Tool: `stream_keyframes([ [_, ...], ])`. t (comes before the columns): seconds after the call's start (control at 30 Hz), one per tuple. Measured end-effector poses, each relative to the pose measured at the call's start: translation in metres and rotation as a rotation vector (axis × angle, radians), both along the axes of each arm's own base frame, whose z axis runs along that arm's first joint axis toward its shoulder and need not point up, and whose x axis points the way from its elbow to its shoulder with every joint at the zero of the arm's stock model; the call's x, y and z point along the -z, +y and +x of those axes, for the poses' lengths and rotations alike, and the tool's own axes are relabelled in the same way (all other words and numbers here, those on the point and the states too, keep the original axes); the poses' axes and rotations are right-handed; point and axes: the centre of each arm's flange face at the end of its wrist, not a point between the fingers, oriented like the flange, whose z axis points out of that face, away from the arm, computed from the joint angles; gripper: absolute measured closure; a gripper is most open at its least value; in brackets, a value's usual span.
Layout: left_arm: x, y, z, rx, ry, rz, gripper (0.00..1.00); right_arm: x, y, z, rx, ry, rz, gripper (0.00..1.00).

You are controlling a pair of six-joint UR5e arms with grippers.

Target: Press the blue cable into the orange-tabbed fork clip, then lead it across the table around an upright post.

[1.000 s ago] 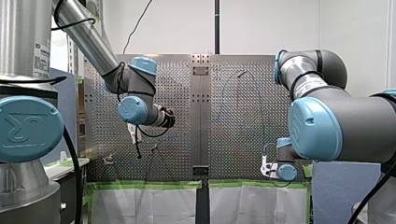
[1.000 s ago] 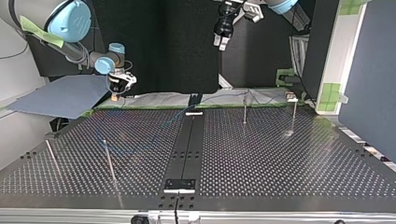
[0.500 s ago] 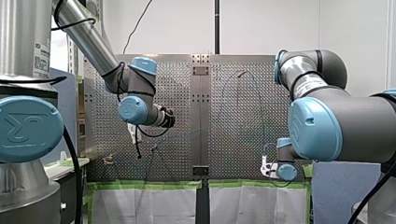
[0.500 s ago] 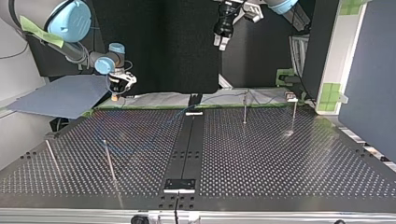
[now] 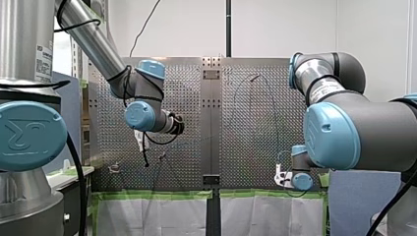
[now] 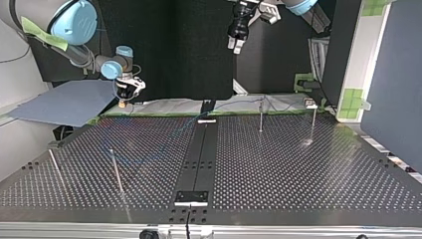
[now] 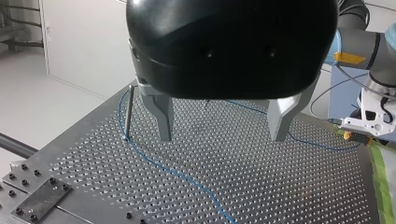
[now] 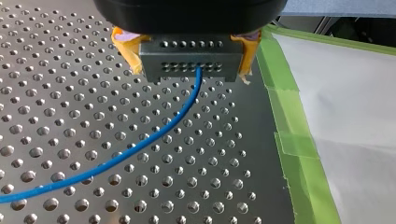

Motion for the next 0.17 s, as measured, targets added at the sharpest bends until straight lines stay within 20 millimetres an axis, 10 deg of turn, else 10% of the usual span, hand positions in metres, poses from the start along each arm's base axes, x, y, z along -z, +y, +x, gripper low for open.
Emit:
stream_keyframes([
  [0.17,0.0000,0.0000,0.0000,0.000,0.000,0.000,0.00,0.0000,0.0000,0.0000,0.000,0.000,0.000,1.00],
])
